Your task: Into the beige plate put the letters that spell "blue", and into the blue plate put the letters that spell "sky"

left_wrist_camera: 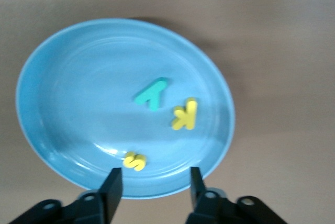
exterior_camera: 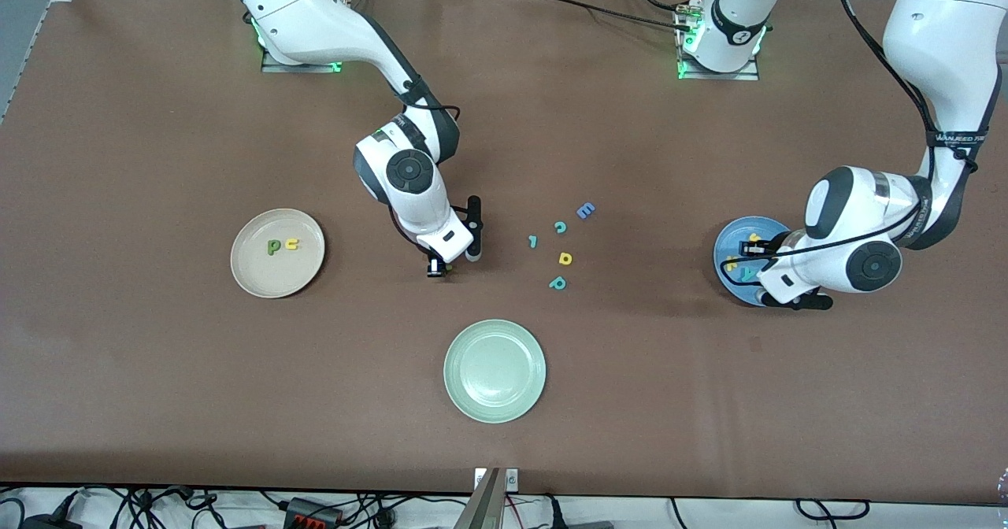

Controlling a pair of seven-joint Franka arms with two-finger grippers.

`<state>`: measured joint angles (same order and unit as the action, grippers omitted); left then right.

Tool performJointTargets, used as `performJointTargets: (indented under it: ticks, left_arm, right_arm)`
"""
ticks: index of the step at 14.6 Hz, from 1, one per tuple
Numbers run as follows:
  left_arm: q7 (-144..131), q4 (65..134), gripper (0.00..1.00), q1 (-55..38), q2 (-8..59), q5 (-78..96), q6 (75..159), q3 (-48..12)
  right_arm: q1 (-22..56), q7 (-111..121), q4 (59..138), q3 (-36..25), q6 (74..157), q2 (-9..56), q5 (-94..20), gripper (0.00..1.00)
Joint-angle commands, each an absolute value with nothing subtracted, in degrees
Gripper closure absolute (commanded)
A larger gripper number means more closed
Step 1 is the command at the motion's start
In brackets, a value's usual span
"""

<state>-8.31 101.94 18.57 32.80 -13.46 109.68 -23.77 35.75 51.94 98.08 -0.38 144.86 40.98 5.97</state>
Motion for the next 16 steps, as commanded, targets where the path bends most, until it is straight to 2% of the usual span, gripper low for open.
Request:
performJointTargets:
  ticks: [1, 5, 6, 8, 11, 12, 16]
  left_arm:
    - [-8.0, 97.8, 0.0, 17.8, 31.0, -14.6, 106.8, -25.1]
    - [-8.3, 80.6, 0.0, 16.4, 31.0, -14.8, 92.6, -29.7]
    - [-8.3, 77.5, 0.0, 16.0, 30.9, -14.8, 90.9, -29.8]
    - [-8.6, 72.9, 0.0, 15.9, 29.5, -14.3, 89.6, -29.9]
    - [-9.5, 71.3, 0.0, 16.1, 25.2, -13.4, 86.9, -30.7]
    - [-11.7, 70.9, 0.0, 16.8, 21.3, -11.2, 86.8, -30.5]
    - [-17.4, 80.4, 0.0, 18.8, 9.9, -6.1, 87.6, -30.3]
  right_arm:
    - [35.9, 52.7, 96.9, -0.7, 146.6, 42.7, 7.0, 0.5]
    - [35.9, 52.5, 96.9, -0.7, 146.9, 42.7, 9.1, 0.55]
    - [35.9, 52.3, 96.9, -0.7, 146.9, 42.7, 9.1, 0.59]
    - [35.9, 52.3, 96.9, -0.7, 146.9, 42.8, 9.1, 0.6]
    - [35.9, 52.3, 96.9, -0.7, 147.0, 42.9, 9.0, 0.61]
    - [35.9, 52.1, 96.9, -0.7, 147.0, 43.0, 9.0, 0.61]
    - [35.9, 51.8, 96.8, -0.8, 147.4, 43.3, 9.0, 0.64]
